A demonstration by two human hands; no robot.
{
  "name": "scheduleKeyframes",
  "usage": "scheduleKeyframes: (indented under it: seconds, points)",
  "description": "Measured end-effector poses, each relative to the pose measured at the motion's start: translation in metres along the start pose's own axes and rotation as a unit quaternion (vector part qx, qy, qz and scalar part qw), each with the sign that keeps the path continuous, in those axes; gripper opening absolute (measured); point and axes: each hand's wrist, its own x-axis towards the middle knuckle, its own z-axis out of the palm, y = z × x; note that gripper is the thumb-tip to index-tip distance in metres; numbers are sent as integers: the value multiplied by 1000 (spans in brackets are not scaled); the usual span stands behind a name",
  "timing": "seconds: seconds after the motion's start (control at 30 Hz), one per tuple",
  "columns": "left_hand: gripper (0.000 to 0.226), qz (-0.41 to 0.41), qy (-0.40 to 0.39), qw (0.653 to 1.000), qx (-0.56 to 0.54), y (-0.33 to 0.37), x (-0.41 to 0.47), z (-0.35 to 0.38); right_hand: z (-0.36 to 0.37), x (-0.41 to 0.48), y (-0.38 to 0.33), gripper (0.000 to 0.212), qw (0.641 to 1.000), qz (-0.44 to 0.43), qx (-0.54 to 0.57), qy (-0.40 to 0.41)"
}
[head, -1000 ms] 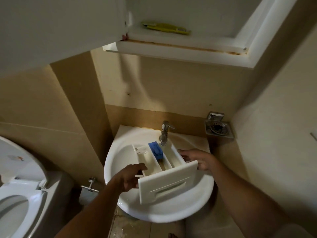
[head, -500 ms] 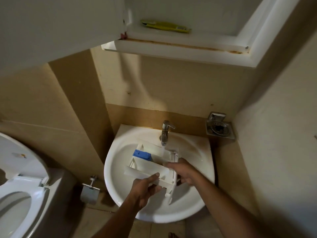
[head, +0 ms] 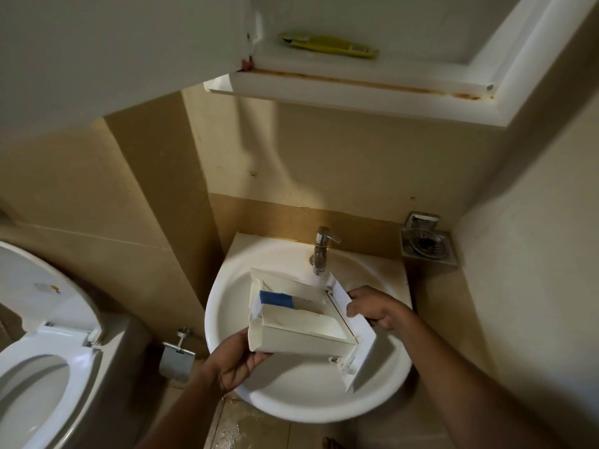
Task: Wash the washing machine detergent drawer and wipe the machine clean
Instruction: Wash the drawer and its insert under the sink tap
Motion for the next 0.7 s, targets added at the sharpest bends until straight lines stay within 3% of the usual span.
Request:
scheduleKeyframes:
  seconds: [0.1,0.17,0.27,0.37,0.53,0.7]
  points:
    - [77,-29,-38,998,-43,1,4,10,-13,4,-5,30,999,-21,-20,-35]
    - [93,-48,-92,993,-51,1,2,16,-20,12,-12,39,996,-29,-69,-49]
    - [69,-58,-124,991,-1,-3,-7,31,-22,27,-25,45,982,-58,-181,-12]
    - [55,-10,-58,994,89,-10,-5,45,-15,39,-36,46,960,-92,-259,46]
    - [42,99,41,986,125,-30,1,54,4,64,-44,30,952,-158,-225,134]
    - [32,167,62,978,108,-44,2,55,10,70,-39,37,934,-166,-247,197]
